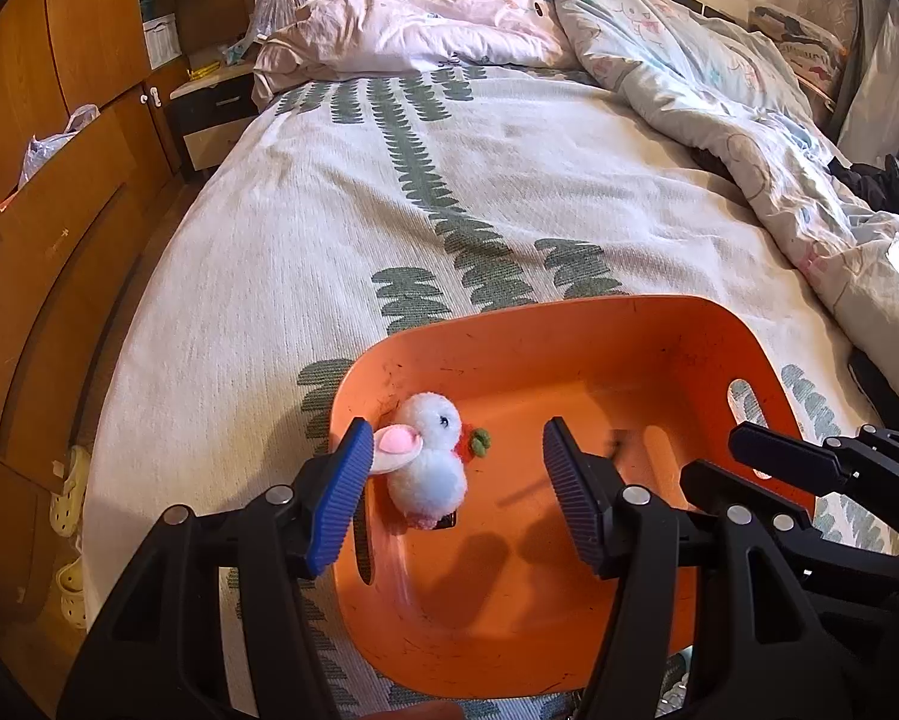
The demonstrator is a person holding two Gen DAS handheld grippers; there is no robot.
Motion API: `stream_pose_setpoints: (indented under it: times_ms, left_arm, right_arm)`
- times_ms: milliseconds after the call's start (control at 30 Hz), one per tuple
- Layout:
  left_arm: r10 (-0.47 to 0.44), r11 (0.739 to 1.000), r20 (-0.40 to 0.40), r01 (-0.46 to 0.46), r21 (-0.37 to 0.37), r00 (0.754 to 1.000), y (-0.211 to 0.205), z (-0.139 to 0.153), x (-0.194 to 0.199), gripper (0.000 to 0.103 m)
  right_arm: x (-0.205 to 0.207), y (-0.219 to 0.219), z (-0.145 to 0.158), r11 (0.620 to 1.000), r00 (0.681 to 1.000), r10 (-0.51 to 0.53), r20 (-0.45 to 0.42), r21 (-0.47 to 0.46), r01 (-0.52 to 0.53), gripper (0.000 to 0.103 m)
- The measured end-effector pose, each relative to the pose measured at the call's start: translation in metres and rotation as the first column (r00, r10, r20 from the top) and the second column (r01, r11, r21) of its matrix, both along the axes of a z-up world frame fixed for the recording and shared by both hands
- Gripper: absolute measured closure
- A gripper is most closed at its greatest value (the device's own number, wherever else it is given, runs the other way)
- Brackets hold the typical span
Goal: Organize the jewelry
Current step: 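Open left tool to drop the bunny in the basket while right tool releases the bulb ornament, then pull both open tools back from the basket toward the jewelry pile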
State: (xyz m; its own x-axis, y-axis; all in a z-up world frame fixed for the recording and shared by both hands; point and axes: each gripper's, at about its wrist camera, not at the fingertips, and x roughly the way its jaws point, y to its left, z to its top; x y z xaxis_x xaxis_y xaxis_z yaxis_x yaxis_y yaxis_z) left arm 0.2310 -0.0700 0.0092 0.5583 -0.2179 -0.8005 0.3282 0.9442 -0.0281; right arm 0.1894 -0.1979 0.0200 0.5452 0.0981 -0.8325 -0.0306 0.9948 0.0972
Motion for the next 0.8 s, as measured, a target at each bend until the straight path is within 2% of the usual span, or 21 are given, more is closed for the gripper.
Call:
stream_pose_setpoints:
  times_ms: [100, 200, 433, 533, 733, 800]
  left_arm:
    - [0.004, 1.0, 0.003, -0.004, -0.005, 1.0, 0.001, 0.001, 0.0, 0.041]
    - [0.008, 1.0, 0.015, -0.008, -0.017, 1.0, 0.003, 0.004, -0.001, 0.031]
    - [0.009, 1.0, 0.04, -0.008, -0.019, 0.999, 0.004, 0.01, -0.004, 0.03]
    - [0.013, 1.0, 0.051, -0.012, -0.019, 0.999, 0.004, 0.011, -0.006, 0.026]
    - [0.017, 1.0, 0.09, -0.016, -0.014, 0.996, 0.003, 0.016, -0.012, 0.023]
    - [0.026, 1.0, 0.107, -0.025, -0.012, 0.994, 0.004, 0.019, -0.013, 0.021]
  right_arm:
    - [-0.001, 0.0, 0.002, 1.0, 1.0, -0.002, 0.006, 0.0, 0.002, 0.07]
    - [-0.003, -0.002, 0.005, 1.0, 1.0, -0.003, 0.016, 0.0, 0.003, 0.07]
    - [-0.008, -0.003, 0.013, 1.0, 0.999, -0.01, 0.046, -0.003, 0.01, 0.068]
    - [-0.01, -0.002, 0.015, 1.0, 0.998, -0.011, 0.057, -0.012, 0.012, 0.067]
    - [-0.016, -0.003, 0.021, 0.999, 0.996, -0.024, 0.081, -0.027, 0.026, 0.063]
    - [-0.018, -0.004, 0.023, 0.999, 0.995, -0.032, 0.093, -0.029, 0.035, 0.058]
